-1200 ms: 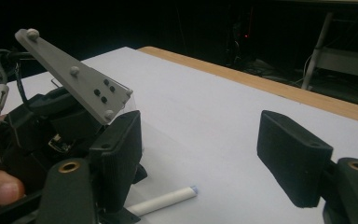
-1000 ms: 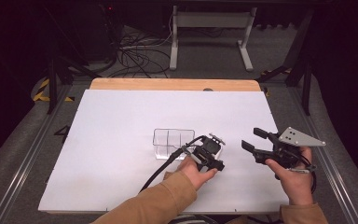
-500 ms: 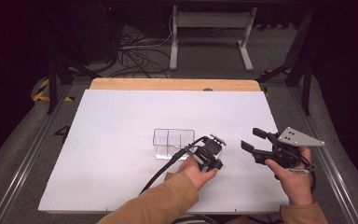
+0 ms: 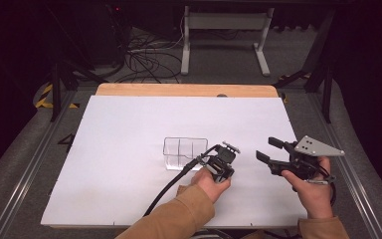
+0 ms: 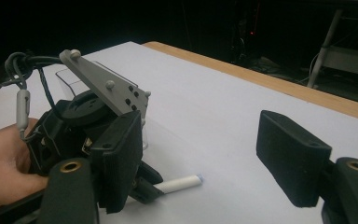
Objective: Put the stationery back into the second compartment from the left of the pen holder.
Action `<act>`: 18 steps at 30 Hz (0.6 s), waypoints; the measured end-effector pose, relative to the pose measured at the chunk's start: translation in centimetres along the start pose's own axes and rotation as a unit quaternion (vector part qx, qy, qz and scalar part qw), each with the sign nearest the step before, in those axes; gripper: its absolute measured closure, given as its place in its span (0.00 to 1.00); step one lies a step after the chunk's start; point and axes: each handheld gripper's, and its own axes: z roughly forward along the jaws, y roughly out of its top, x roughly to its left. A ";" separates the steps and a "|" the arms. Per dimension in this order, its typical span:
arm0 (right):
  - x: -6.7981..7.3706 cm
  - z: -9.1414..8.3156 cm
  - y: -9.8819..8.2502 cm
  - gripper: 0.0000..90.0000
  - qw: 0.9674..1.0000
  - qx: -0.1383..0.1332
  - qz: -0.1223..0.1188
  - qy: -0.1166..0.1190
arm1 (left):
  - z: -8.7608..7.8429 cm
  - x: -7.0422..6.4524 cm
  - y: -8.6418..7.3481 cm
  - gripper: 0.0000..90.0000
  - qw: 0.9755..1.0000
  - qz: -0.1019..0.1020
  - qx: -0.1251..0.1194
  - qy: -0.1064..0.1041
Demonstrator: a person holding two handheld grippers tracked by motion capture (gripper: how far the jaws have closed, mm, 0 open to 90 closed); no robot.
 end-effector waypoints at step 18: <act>-0.4 -0.2 -0.1 0.36 1.000 -0.001 0.002 -0.003 | -2.5 0.5 0.0 0.87 0.997 -0.003 -0.060 -0.051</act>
